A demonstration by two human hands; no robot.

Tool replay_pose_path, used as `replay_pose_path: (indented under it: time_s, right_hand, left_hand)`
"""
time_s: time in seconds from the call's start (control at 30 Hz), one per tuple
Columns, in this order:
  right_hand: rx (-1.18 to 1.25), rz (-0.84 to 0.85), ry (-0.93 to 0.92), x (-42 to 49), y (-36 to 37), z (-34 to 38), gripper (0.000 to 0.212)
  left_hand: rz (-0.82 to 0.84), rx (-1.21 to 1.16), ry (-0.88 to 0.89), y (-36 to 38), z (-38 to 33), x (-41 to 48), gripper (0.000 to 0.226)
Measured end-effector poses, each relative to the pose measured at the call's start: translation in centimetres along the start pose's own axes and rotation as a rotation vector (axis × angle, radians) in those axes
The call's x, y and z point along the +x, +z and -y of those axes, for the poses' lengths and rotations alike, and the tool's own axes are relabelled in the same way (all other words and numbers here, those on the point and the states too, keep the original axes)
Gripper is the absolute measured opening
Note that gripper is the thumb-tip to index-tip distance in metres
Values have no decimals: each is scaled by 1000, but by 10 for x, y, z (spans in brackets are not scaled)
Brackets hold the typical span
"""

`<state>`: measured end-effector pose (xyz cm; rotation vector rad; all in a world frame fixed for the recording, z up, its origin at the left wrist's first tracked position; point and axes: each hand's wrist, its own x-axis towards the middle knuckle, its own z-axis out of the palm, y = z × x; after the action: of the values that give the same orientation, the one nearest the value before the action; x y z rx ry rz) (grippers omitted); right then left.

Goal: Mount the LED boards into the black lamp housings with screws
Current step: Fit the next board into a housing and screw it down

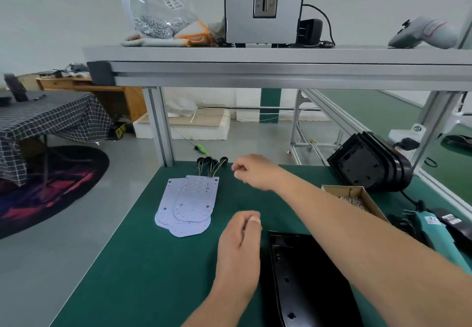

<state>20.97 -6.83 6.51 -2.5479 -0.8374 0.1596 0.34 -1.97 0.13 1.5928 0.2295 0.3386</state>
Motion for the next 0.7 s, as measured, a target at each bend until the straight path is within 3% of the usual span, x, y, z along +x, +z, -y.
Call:
replay_pose_path:
  time_s: [0.27,0.43,0.57,0.63,0.7]
  right_hand:
    - [-286,81,-75,67,39,17,50]
    - [-278,-58,-48,65,41,8,25]
    - [-287,-60,-72,57,33,-3,11]
    - [-327,-60,-93,52,31,-9,9]
    - [-351,-73,-128,47,31,-14,26]
  left_hand:
    - [-26,-80,8,0,12,9,37]
    - [-10,-92,16,0,10,8,32]
    - [-15,-79,20,-1,6,5,25]
    - [-7,-53,17,-1,5,3,22]
    - [2,-23,25,0,2,1,21]
